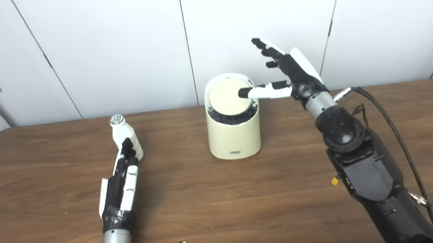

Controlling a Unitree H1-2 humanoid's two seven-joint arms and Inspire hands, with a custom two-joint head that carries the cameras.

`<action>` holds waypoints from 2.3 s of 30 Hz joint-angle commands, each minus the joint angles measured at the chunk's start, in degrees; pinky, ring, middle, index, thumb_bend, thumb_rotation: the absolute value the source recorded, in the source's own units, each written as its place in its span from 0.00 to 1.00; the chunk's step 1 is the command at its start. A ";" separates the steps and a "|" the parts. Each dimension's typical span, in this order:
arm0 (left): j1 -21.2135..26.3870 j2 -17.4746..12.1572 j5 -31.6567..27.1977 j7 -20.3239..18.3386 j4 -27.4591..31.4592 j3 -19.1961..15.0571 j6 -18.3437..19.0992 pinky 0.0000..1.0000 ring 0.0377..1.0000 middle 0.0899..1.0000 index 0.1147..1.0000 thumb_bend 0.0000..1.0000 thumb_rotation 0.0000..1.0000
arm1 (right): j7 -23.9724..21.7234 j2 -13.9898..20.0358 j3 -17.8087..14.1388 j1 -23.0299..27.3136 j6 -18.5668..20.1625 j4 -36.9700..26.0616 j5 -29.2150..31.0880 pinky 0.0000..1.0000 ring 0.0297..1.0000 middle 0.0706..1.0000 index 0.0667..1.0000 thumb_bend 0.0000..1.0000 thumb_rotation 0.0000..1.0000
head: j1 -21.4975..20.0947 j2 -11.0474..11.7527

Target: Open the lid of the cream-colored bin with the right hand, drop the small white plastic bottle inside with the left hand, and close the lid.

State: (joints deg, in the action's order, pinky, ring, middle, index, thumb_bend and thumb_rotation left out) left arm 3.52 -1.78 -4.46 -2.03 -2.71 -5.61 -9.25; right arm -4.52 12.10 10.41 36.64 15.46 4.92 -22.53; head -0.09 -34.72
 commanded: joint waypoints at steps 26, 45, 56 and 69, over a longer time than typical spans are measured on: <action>-2.52 3.17 0.42 1.10 -3.78 2.14 -1.37 1.00 1.00 1.00 1.00 0.43 0.84 | 2.92 -2.34 3.64 7.73 -3.96 8.25 -6.98 0.85 0.92 0.93 0.91 0.88 0.36 | 0.57 -0.38; -2.39 2.48 -0.16 0.82 -3.89 2.33 -1.52 1.00 1.00 1.00 1.00 0.44 0.82 | 3.35 -1.07 3.14 6.06 -3.89 8.81 -6.67 0.83 0.90 0.91 0.90 0.91 0.40 | 0.36 -1.05; -2.34 2.67 0.00 0.95 -4.12 2.47 -2.00 1.00 1.00 1.00 1.00 0.44 0.83 | 2.90 -1.17 4.22 6.07 -3.77 9.15 -7.79 0.85 0.92 0.92 0.91 0.88 0.35 | 0.85 -1.12; -2.27 2.69 1.03 1.59 -4.34 2.58 -2.55 1.00 1.00 1.00 1.00 0.47 0.84 | 3.70 0.60 6.70 6.81 -6.08 10.56 -11.29 0.94 0.93 0.91 0.91 0.90 0.25 | 1.97 -0.94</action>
State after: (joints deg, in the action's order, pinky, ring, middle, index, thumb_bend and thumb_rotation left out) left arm 3.99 -0.82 -3.90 -0.54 -3.12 -4.28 -10.23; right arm -1.44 11.83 16.53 40.95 10.68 15.43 -31.71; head 0.97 -35.86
